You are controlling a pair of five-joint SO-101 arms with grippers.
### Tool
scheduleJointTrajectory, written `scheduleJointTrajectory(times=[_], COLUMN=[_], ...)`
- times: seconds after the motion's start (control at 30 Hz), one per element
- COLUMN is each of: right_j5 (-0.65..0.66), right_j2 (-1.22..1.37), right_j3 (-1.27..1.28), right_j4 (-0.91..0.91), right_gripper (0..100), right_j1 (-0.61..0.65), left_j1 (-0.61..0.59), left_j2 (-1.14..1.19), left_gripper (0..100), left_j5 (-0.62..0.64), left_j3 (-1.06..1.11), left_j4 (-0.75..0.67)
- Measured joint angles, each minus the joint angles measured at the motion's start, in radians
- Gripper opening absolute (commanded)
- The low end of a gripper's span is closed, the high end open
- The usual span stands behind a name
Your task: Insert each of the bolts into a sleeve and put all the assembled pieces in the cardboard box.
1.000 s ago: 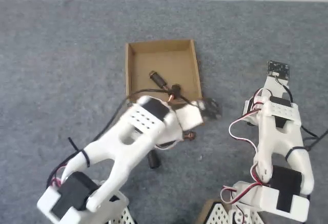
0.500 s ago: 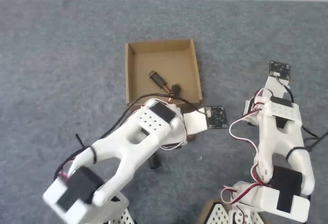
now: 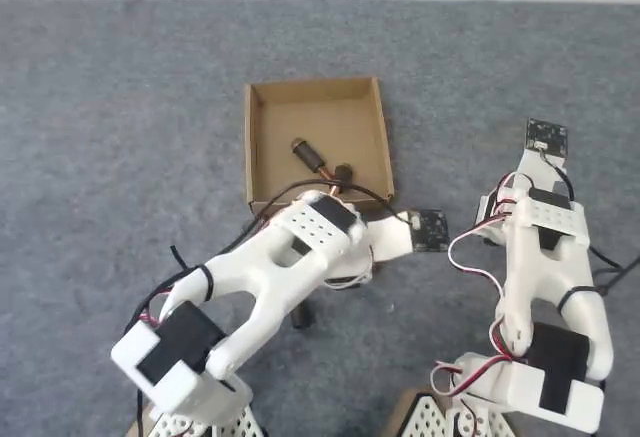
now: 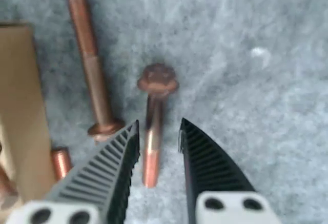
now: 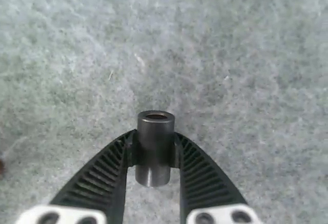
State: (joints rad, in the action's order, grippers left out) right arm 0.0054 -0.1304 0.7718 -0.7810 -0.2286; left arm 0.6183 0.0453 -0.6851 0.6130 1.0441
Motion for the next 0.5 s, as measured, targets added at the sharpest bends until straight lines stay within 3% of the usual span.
scheduleJointTrajectory(times=[0.5], right_j5=[0.0], right_j2=[0.0], right_j3=[0.0], right_j4=[0.0], right_gripper=[0.7], right_j1=[0.0], left_j1=[0.025], left_j2=[0.061], left_gripper=[13], left_j5=[0.0], left_j3=[-0.043], left_j4=[-0.081])
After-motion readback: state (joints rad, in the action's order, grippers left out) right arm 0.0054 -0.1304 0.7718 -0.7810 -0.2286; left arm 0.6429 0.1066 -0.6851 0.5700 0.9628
